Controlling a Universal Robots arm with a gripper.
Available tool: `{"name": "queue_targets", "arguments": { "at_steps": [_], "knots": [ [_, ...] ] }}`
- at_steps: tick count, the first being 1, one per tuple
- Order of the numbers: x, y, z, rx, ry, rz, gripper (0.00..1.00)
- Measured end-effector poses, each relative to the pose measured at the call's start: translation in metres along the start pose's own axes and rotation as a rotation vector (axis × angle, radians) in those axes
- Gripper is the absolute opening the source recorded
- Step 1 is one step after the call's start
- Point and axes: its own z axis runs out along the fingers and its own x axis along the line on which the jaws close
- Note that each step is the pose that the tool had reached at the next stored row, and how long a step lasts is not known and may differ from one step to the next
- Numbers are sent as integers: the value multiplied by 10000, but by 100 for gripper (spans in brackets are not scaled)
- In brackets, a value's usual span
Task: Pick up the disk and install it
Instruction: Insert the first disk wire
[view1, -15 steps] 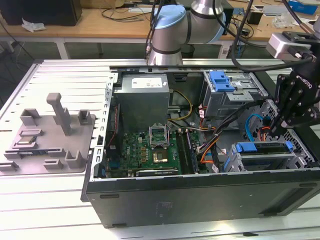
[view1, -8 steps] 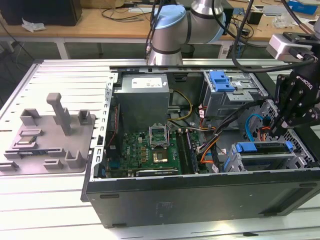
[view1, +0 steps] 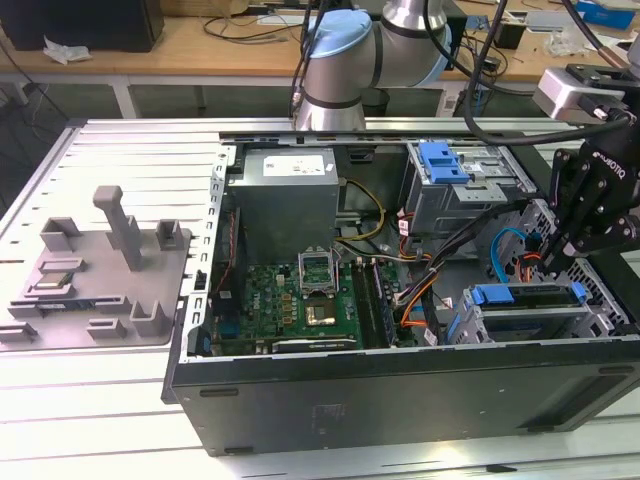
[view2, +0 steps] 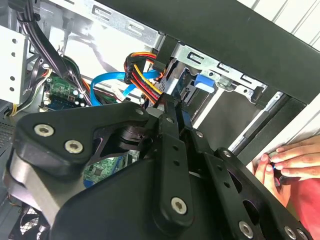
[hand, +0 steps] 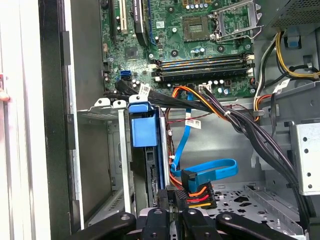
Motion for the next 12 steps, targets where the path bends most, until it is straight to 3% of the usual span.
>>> {"name": "queue_targets", "arguments": {
  "at_steps": [7,12],
  "knots": [
    [3,8,1,2,1,-25,17],
    [47,19,6,2,0,-27,17]
  ]
}}
